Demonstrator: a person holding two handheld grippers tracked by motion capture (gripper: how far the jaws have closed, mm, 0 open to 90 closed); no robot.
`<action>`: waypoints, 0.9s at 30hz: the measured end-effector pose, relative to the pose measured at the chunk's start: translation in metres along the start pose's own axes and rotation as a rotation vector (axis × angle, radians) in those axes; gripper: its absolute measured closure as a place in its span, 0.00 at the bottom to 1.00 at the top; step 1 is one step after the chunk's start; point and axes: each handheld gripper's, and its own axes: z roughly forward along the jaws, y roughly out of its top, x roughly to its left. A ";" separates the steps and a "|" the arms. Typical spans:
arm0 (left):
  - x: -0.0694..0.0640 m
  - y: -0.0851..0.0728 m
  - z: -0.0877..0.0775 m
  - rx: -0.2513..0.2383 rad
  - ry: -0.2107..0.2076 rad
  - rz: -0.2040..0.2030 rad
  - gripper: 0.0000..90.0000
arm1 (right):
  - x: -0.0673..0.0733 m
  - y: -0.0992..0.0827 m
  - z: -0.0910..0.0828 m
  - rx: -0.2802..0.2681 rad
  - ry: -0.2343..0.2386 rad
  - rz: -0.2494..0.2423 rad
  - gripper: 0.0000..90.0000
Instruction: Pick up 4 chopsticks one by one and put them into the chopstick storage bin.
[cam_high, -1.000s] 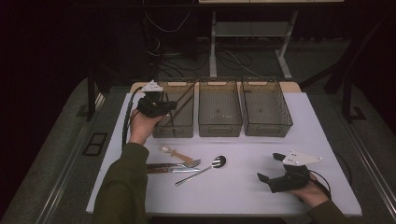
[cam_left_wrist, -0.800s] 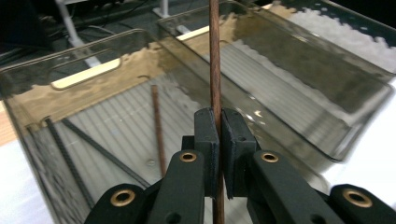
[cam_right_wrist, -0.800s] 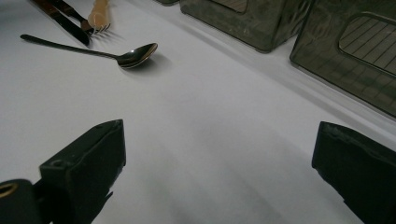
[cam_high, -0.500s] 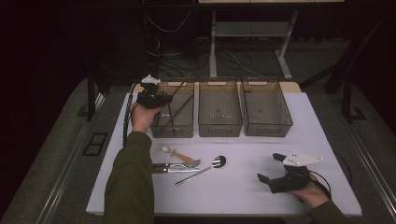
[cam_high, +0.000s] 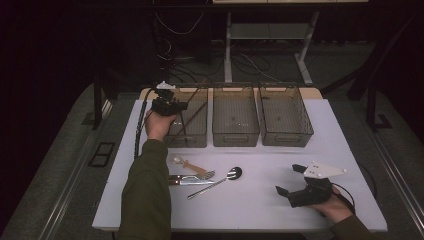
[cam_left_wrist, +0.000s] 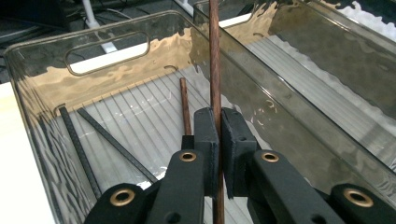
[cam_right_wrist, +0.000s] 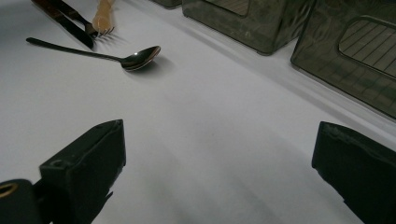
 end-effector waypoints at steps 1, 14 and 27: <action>0.000 0.000 0.001 0.009 0.011 0.003 0.93 | 0.000 0.000 0.000 -0.001 0.001 0.000 0.03; -0.007 0.002 -0.005 -0.008 0.004 0.014 0.58 | 0.000 0.000 0.001 0.001 0.000 -0.006 0.03; -0.025 -0.008 -0.037 -0.034 -0.040 0.063 0.37 | 0.001 0.000 0.001 0.004 -0.003 -0.008 0.03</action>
